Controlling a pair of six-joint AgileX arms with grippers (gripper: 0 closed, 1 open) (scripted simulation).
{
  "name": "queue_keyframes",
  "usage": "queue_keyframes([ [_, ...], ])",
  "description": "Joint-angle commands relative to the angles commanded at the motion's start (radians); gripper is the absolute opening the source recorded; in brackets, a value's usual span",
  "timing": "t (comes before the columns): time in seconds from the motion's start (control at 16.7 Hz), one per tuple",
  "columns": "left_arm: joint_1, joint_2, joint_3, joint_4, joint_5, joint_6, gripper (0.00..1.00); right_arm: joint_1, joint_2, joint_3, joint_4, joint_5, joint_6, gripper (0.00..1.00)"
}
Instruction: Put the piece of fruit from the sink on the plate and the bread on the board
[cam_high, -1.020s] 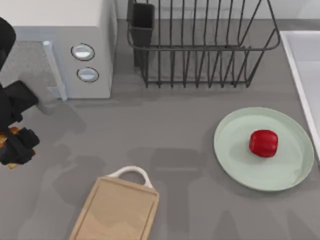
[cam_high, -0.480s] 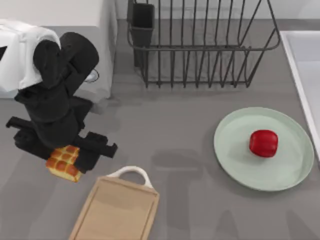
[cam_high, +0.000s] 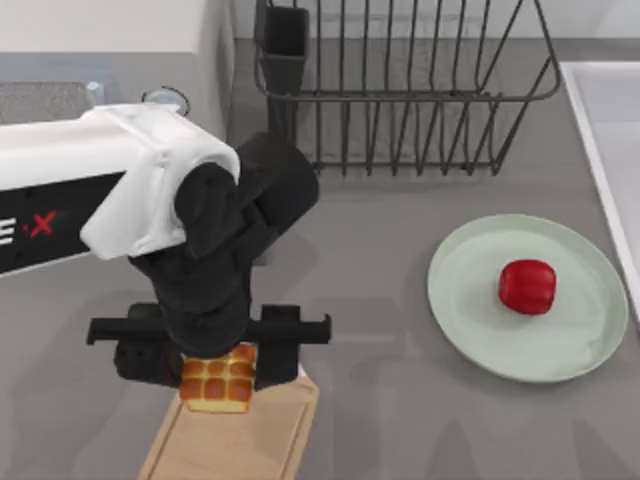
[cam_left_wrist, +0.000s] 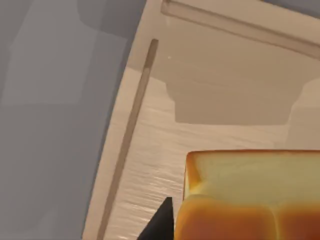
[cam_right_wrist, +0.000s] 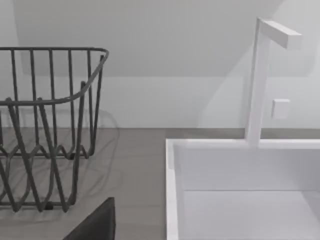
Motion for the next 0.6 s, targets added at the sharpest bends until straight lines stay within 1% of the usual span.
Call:
queue_keyframes([
  [0.18,-0.032,-0.01,-0.01,0.014,-0.002,-0.062,0.0,0.0,0.0,0.0,0.0,0.0,0.0,1.0],
  [0.6,-0.028,0.0,-0.02,0.029,-0.001,-0.058,0.0,0.0,0.0,0.0,0.0,0.0,0.0,1.0],
])
